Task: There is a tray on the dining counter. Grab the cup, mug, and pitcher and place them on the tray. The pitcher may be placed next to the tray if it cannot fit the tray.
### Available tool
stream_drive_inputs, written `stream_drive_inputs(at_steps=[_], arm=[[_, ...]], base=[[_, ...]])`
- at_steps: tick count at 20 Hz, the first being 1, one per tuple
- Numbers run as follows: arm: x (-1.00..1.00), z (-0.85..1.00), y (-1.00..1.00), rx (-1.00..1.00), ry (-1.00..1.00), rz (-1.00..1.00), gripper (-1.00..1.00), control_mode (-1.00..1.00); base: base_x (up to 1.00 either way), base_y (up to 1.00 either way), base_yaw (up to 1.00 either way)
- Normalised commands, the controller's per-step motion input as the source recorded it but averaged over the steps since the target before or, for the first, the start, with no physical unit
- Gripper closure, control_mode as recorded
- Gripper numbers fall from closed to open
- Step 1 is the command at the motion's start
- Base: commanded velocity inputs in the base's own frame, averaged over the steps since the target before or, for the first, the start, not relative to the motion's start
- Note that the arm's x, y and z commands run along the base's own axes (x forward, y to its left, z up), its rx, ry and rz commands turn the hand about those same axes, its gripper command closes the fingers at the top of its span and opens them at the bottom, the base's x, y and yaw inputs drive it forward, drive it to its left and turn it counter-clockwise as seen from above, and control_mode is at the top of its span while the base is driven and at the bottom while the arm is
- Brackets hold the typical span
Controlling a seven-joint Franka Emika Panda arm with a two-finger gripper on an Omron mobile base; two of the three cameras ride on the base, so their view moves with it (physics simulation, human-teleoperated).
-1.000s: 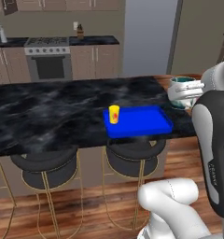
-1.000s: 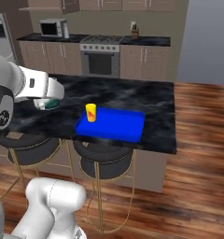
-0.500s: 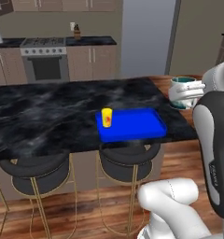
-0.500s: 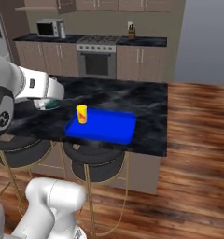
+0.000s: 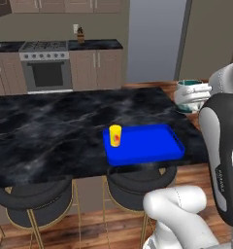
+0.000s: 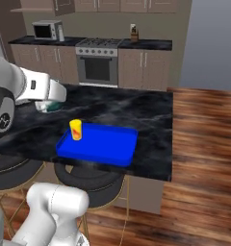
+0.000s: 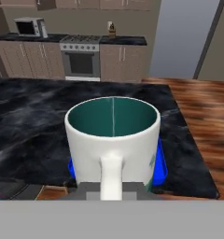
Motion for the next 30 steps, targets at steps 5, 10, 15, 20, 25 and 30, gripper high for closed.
stream_drive_inputs(at_steps=[5,10,15,20,25,30], arm=[[0.38,-0.3,0.0,0.0,0.0,0.0,1.0,-1.0],[0.66,-0.73,0.0,0.0,0.0,0.0,1.0,-1.0],[0.61,-0.88,0.0,0.0,0.0,0.02,1.0,-1.0],[0.57,-0.75,-0.16,0.01,0.0,0.23,1.0,-1.0],[0.5,-0.45,-0.01,0.0,0.09,0.16,1.0,-1.0],[0.48,-0.13,0.0,-0.02,0.18,0.02,1.0,-1.0]], base=[[0.16,0.0,0.0],[0.0,0.0,0.0],[0.0,0.0,0.0],[0.0,0.0,0.0],[0.0,0.0,0.0],[0.0,0.0,0.0]])
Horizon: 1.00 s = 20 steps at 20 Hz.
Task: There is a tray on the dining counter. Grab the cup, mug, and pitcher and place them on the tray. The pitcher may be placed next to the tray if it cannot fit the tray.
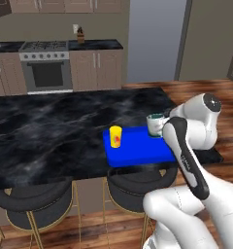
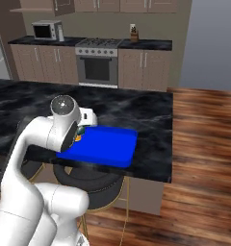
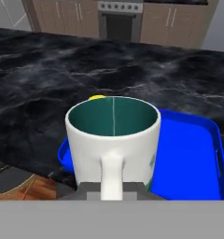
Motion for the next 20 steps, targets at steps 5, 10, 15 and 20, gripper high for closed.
stream_drive_inputs(at_steps=[5,10,15,20], arm=[[0.45,-0.09,0.0,0.0,0.25,0.01,1.0,-1.0],[0.48,-0.16,0.0,0.0,0.17,0.0,1.0,-1.0],[0.53,-0.36,0.01,0.0,0.0,0.0,1.0,-1.0],[0.5,-0.36,0.04,0.0,0.0,0.0,1.0,-1.0]], base=[[0.0,0.0,0.0],[0.0,0.0,0.0],[0.0,0.0,0.0],[0.0,0.0,0.0]])
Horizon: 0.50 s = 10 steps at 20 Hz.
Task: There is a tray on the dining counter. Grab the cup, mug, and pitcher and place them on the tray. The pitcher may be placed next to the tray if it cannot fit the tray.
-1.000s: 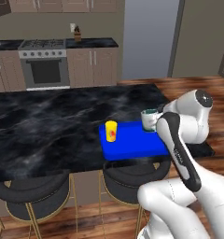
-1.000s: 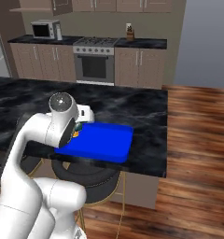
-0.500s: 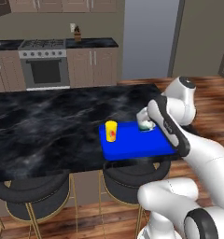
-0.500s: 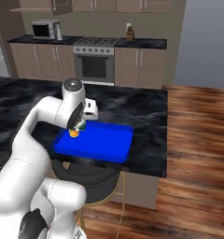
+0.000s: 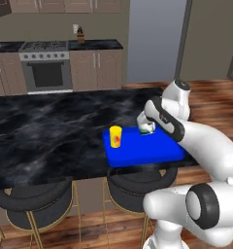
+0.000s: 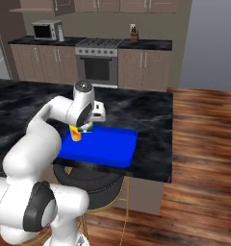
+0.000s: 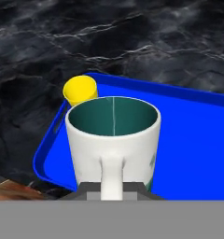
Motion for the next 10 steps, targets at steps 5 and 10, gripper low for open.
stream_drive_inputs(at_steps=[5,10], arm=[[0.43,-0.41,0.01,0.0,0.0,0.0,1.0,-1.0],[0.37,-0.44,0.03,0.0,-0.01,0.0,1.0,-1.0]], base=[[0.0,0.0,0.0],[0.0,0.0,0.0]])
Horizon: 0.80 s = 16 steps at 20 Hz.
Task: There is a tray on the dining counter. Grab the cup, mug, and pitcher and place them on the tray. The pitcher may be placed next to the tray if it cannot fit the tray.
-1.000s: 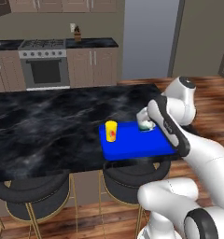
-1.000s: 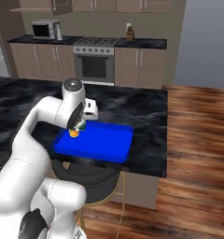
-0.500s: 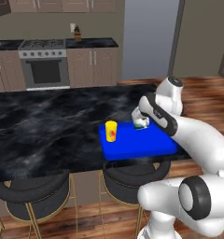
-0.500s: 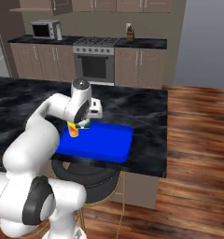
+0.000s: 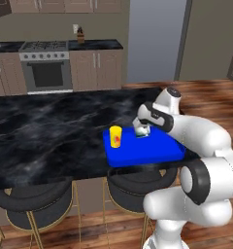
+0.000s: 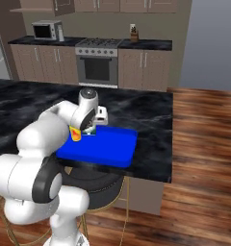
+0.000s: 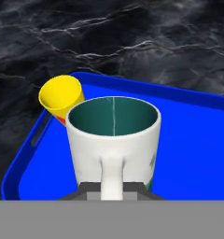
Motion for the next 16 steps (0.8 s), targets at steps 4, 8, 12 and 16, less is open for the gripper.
stream_drive_inputs(at_steps=[4,8,12,16], arm=[[0.06,-0.35,0.0,0.0,-0.12,0.05,1.0,-1.0],[0.0,-0.21,0.0,0.0,-0.14,0.04,1.0,-1.0],[0.0,-0.1,0.0,0.0,-0.1,0.02,1.0,-1.0],[0.0,0.0,0.0,0.0,-0.07,0.0,1.0,-1.0]], base=[[0.0,0.0,0.0],[0.0,0.0,0.0],[0.0,0.0,0.0],[0.0,0.0,0.0]])
